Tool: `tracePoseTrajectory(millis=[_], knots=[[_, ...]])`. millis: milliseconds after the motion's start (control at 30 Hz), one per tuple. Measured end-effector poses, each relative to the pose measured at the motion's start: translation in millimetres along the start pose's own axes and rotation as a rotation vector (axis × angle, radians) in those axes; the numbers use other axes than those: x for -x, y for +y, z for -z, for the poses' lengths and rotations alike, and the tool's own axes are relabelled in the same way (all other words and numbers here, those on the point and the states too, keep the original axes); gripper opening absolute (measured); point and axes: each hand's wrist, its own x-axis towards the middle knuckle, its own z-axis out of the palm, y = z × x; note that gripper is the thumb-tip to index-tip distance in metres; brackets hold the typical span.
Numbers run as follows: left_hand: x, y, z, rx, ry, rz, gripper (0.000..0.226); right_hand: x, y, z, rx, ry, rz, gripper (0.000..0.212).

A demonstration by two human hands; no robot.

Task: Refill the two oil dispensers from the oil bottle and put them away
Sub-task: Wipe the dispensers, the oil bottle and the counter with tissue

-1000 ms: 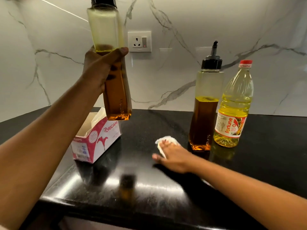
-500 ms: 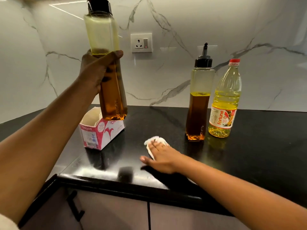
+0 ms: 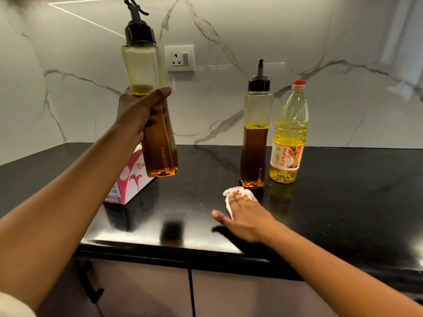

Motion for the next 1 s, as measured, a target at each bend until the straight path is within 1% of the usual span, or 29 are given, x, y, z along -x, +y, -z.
tracePoseTrajectory(millis=[33,67,100,167,200,233,300,367,433,467,500,533,667,733,800,900,933,1000], knots=[[1.5,-2.0,-4.9,0.007,0.003,0.008,0.066,-7.2,-1.1,1.0,0.026,0.006,-0.042,0.097],[3.5,-3.5,-9.4,0.015,0.003,0.019,0.067,-12.6,-8.2,0.4,0.057,0.029,-0.022,0.098],[5.1,-6.6,-14.8,0.028,0.000,0.032,0.068,-9.7,-19.8,0.6,0.070,0.041,0.056,0.095],[7.2,-16.1,-25.3,0.043,-0.013,0.057,0.067,15.8,-41.0,-3.2,0.033,0.002,0.271,0.088],[8.3,-21.4,-31.3,0.041,-0.019,0.068,0.065,33.3,-42.5,-5.1,0.006,-0.023,0.331,0.085],[9.3,-26.7,-36.9,0.041,-0.026,0.075,0.061,49.2,-36.0,-3.8,-0.019,-0.041,0.350,0.083],[10.3,-38.0,-49.0,0.053,-0.041,0.093,0.050,61.3,-1.1,2.3,-0.059,-0.058,0.276,0.081],[11.7,-48.2,-61.6,0.063,-0.049,0.121,0.049,53.3,44.2,4.6,-0.072,-0.035,0.103,0.080],[13.7,-57.1,-72.5,0.079,-0.057,0.152,0.059,34.8,78.5,10.6,-0.015,-0.025,-0.113,0.090],[14.7,-61.4,-77.8,0.088,-0.055,0.164,0.065,24.6,84.5,12.1,0.004,-0.039,-0.186,0.093],[15.4,-65.3,-83.5,0.095,-0.055,0.174,0.068,15.5,83.2,12.3,0.019,-0.047,-0.213,0.093],[15.6,-69.8,-88.3,0.100,-0.049,0.183,0.067,8.9,74.9,12.5,0.040,-0.043,-0.183,0.092],[13.6,-86.0,-100.9,0.097,-0.063,0.213,0.065,28.9,31.9,7.4,-0.012,-0.075,0.147,0.080],[9.8,-92.3,-105.1,0.071,-0.076,0.191,0.063,47.1,41.9,8.3,-0.048,-0.101,0.204,0.073],[4.4,-97.9,-110.5,0.050,-0.089,0.164,0.061,51.9,66.3,12.4,-0.046,-0.125,0.135,0.073],[-0.1,-104.0,-118.5,0.025,-0.109,0.137,0.061,36.0,93.7,16.1,0.011,-0.102,-0.045,0.082],[-1.3,-106.2,-121.4,0.018,-0.116,0.124,0.061,28.9,94.5,16.2,0.010,-0.101,-0.078,0.082],[-4.2,-110.4,-127.6,0.002,-0.120,0.091,0.060,18.8,87.3,14.8,-0.001,-0.097,-0.075,0.082]])
